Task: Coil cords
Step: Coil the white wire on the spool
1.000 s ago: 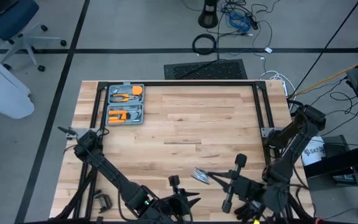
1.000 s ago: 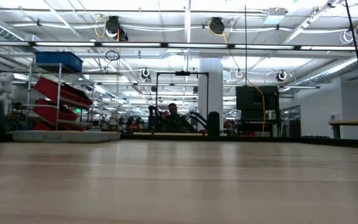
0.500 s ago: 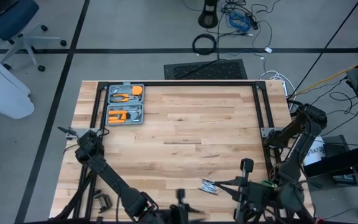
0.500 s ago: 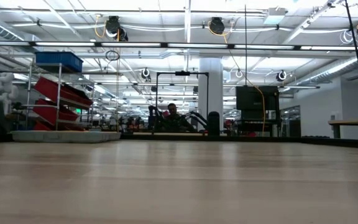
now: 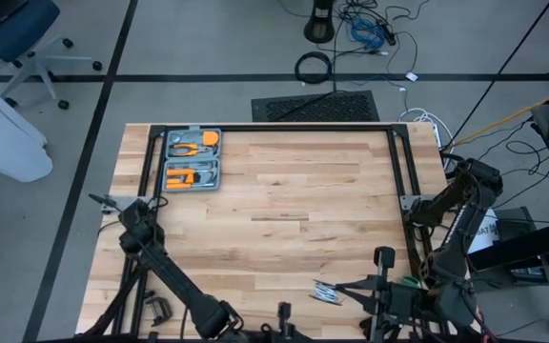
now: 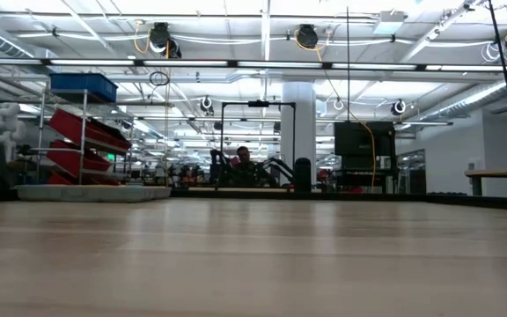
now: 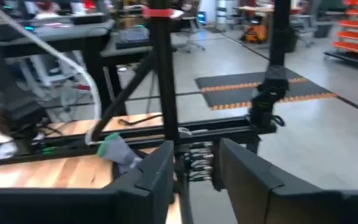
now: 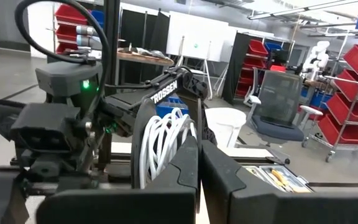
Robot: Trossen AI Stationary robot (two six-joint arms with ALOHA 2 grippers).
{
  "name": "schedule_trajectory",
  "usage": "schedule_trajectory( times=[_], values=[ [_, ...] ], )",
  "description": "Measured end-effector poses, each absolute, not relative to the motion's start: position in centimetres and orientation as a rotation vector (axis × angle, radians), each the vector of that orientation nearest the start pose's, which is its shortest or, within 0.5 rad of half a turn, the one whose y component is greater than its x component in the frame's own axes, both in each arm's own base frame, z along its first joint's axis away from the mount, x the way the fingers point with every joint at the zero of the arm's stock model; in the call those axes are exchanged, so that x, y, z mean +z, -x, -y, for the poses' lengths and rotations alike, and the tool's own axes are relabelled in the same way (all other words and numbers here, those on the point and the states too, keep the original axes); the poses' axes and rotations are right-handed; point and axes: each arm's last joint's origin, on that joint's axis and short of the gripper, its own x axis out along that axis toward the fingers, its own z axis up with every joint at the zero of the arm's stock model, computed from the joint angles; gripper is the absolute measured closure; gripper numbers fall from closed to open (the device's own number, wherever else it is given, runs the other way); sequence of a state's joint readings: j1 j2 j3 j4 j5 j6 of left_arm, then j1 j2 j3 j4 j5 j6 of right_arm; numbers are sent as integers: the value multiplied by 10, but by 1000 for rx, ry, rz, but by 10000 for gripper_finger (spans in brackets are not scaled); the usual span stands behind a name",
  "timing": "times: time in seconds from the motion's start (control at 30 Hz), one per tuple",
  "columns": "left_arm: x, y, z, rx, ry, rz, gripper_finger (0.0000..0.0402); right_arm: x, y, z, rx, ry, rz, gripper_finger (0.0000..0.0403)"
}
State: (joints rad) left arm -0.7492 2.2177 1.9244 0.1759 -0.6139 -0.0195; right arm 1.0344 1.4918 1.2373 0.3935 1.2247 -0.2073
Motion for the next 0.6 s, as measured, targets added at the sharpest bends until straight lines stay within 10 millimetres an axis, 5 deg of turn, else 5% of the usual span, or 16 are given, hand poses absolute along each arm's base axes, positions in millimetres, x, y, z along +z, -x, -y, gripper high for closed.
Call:
schedule_trajectory(
  times=[0.2,0.6],
  values=[
    [290,-398,332,87,-22,-87,222,376,-191,-268,-195,76,48,403],
    [277,-411,332,33,-60,-49,218,377,-191,-269,-169,69,59,403]
  ],
)
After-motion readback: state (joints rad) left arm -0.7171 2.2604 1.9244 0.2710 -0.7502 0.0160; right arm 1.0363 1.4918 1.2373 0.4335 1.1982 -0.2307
